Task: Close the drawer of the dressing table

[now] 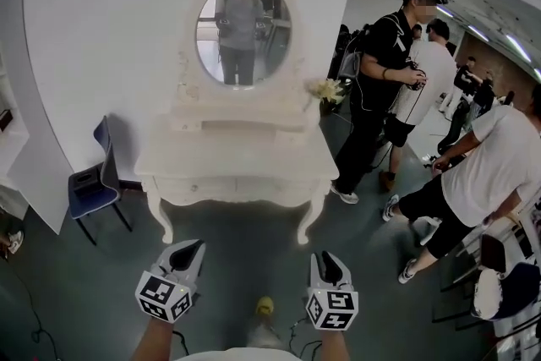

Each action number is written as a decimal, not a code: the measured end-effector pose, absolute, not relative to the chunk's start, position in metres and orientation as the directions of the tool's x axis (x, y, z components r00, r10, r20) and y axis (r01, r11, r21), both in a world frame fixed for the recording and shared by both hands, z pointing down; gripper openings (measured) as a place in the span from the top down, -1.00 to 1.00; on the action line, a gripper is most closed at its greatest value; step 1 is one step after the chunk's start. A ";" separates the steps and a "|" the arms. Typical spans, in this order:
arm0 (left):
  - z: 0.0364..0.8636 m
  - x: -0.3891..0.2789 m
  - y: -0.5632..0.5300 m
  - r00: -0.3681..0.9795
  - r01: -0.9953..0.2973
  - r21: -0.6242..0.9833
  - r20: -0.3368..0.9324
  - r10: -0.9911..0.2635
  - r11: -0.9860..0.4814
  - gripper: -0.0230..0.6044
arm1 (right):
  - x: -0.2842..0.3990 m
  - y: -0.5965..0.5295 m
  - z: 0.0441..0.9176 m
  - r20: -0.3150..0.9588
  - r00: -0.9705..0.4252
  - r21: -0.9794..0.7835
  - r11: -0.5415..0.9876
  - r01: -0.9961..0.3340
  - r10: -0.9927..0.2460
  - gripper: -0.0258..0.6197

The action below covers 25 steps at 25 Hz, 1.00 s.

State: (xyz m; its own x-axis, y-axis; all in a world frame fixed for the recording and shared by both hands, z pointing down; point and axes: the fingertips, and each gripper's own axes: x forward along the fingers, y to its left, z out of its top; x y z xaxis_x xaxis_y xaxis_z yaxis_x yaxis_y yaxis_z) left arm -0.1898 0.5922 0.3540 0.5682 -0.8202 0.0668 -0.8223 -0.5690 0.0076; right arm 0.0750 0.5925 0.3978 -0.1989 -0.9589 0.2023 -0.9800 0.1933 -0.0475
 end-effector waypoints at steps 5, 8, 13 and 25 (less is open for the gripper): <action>0.359 -0.185 0.536 0.545 -0.838 0.015 0.083 -0.835 -0.545 0.93 | 0.083 0.530 0.406 0.216 -0.222 -0.061 0.214 -0.975 -0.951 0.68; 0.364 -0.177 0.496 0.535 -0.844 0.015 0.086 -0.840 -0.536 0.93 | 0.091 0.487 0.411 0.222 -0.233 -0.058 0.226 -0.972 -0.947 0.68; 0.376 -0.160 0.423 0.505 -0.862 0.029 0.111 -0.856 -0.505 0.93 | 0.108 0.408 0.419 0.240 -0.262 -0.061 0.255 -0.965 -0.935 0.68; 0.371 -0.105 0.268 0.486 -0.873 0.028 0.123 -0.865 -0.486 0.93 | 0.152 0.240 0.408 0.238 -0.304 -0.082 0.292 -0.953 -0.923 0.68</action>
